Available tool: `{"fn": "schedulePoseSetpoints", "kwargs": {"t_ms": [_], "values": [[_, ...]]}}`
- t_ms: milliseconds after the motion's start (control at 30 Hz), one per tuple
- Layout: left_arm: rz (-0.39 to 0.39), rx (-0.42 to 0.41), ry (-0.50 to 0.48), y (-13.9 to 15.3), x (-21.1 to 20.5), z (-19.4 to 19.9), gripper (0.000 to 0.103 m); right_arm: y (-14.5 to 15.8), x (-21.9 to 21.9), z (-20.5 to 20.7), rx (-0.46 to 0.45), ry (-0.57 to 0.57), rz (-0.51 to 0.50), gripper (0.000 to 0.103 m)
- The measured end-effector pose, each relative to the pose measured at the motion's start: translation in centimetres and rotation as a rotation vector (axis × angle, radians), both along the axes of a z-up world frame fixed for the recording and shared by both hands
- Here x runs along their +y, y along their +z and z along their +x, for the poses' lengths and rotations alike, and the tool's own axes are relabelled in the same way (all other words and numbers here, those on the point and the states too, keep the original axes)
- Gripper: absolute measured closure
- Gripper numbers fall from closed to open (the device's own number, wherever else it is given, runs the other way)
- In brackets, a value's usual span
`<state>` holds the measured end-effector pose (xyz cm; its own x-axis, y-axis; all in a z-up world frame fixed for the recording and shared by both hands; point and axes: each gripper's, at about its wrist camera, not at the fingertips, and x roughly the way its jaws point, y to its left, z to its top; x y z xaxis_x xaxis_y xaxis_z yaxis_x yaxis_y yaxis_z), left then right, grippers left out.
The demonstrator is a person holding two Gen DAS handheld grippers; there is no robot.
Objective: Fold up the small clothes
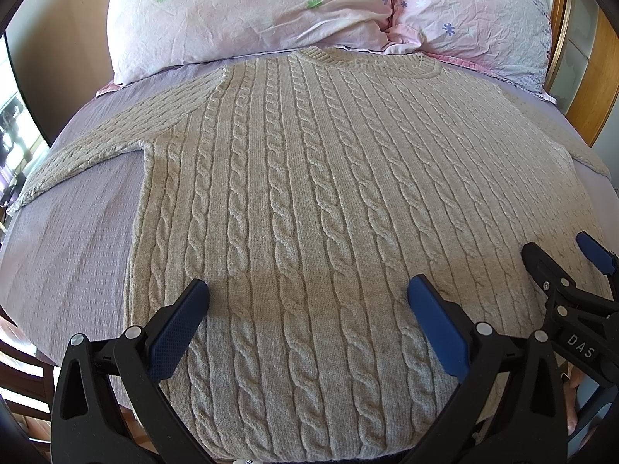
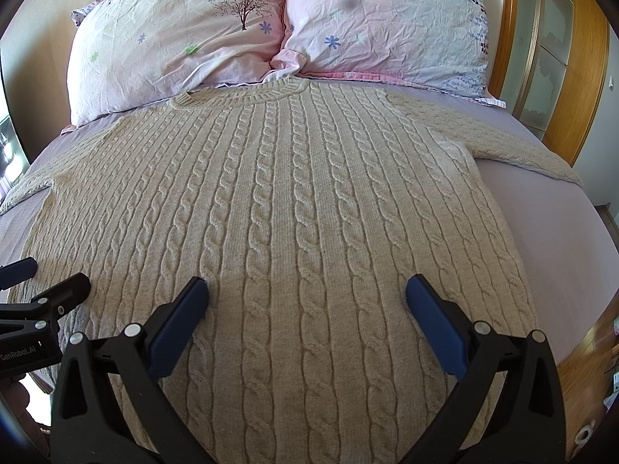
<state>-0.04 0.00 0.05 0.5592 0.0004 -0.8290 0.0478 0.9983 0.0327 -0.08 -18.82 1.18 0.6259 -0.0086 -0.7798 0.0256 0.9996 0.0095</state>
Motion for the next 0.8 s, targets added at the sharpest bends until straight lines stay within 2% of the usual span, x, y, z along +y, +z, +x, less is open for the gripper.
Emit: {"fn": "schedulePoseSetpoints", "kwargs": {"t_ms": [200, 333, 400, 433, 500, 533, 633, 667, 700, 767, 800], "values": [[0.003, 0.007, -0.002, 0.0, 0.0, 0.1, 0.001, 0.1, -0.2, 0.2, 0.015, 0.009, 0.003, 0.002], [0.002, 0.005, -0.005, 0.1, 0.0, 0.2, 0.001, 0.2, -0.6, 0.3, -0.017, 0.103, 0.006, 0.002], [0.001, -0.013, -0.005, 0.0, -0.1, 0.1, 0.001, 0.9, -2.4, 1.1, -0.022, 0.151, 0.045, 0.002], [0.002, -0.028, -0.005, -0.1, -0.1, 0.0, 0.001, 1.9, -4.1, 1.0, -0.052, 0.126, 0.068, 0.002], [-0.004, -0.056, -0.008, 0.1, 0.1, -0.6, 0.001, 4.5, -8.6, 1.3, -0.159, 0.033, 0.136, 0.002], [-0.014, -0.070, -0.013, 0.2, 0.3, -0.8, 0.001, 6.0, -12.0, 1.7, -0.220, -0.053, 0.178, 0.002], [-0.088, -0.107, -0.004, 0.9, 1.5, -0.8, 0.001, 7.7, -22.1, 3.8, -0.287, -0.319, 0.278, 0.002], [-0.128, -0.130, 0.004, 1.4, 2.2, -0.8, 0.001, 7.5, -25.4, 4.6, -0.290, -0.402, 0.306, 0.011], [-0.163, -0.153, 0.014, 1.8, 2.9, -0.9, 0.001, 7.1, -28.3, 5.4, -0.274, -0.477, 0.320, 0.031], [-0.227, -0.219, 0.030, 2.9, 4.6, -1.0, 0.001, 5.9, -33.7, 7.2, -0.213, -0.620, 0.337, 0.048], [-0.252, -0.253, 0.037, 3.4, 5.6, -1.0, 0.001, 5.2, -36.0, 7.8, -0.189, -0.670, 0.368, 0.048]]}}
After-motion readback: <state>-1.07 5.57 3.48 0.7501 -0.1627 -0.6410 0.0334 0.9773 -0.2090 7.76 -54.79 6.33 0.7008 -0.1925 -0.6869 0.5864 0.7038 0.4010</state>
